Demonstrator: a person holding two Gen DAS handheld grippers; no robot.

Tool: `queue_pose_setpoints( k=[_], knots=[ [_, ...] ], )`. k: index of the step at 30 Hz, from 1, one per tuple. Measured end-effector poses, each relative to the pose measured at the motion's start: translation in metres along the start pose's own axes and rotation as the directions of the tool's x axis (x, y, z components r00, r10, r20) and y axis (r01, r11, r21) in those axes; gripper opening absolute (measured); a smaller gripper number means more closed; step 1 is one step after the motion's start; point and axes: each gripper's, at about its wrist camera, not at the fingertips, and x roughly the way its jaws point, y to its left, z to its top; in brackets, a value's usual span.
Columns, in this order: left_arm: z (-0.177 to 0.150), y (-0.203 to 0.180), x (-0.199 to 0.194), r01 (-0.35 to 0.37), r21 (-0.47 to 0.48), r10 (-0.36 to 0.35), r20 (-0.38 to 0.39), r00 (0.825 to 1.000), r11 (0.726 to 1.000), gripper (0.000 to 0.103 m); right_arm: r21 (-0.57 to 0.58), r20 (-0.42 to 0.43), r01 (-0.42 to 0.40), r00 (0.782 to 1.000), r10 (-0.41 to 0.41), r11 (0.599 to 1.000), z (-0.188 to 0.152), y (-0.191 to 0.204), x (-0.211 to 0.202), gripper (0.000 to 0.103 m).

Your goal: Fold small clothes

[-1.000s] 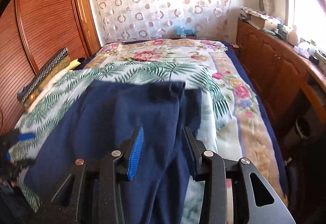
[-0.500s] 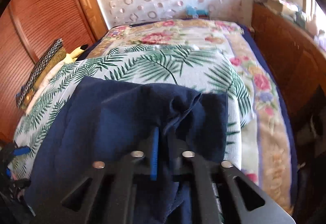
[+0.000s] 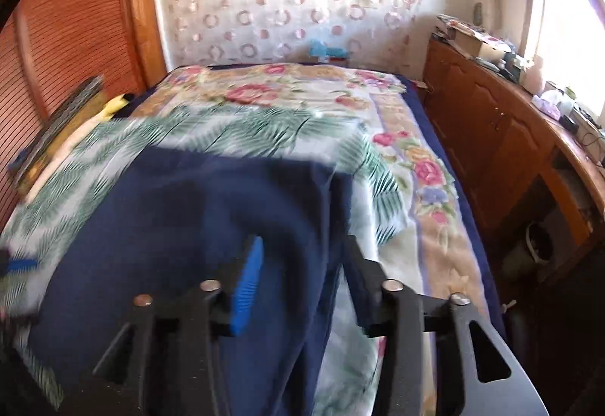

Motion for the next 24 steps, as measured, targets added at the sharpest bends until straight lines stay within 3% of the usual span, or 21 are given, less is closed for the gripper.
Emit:
queue_pose_setpoints(
  k=[4,9,19,24],
  knots=[
    [0.000,-0.002,-0.003,0.053,-0.001,-0.053,0.000,0.999,0.999,0.061,0.011,-0.018,-0.026,0.999,0.026,1.000,-0.048,0.007,-0.033,0.049],
    [-0.002,-0.008,0.002,0.075,0.015,-0.074,-0.037,0.997,0.997,0.060,0.058,-0.040,-0.031,0.999,0.033,0.998,-0.089,0.006,-0.057,0.049],
    [-0.013,-0.015,0.007,0.108,0.035,-0.104,-0.103,0.989,0.994,0.060,0.066,-0.109,-0.033,0.993,0.040,0.997,-0.097,0.002,-0.070,0.049],
    [-0.015,-0.019,0.007,0.114,0.054,-0.107,-0.112,0.988,0.992,0.060,0.054,-0.092,-0.042,0.995,0.047,0.998,-0.098,0.006,-0.070,0.047]
  ],
)
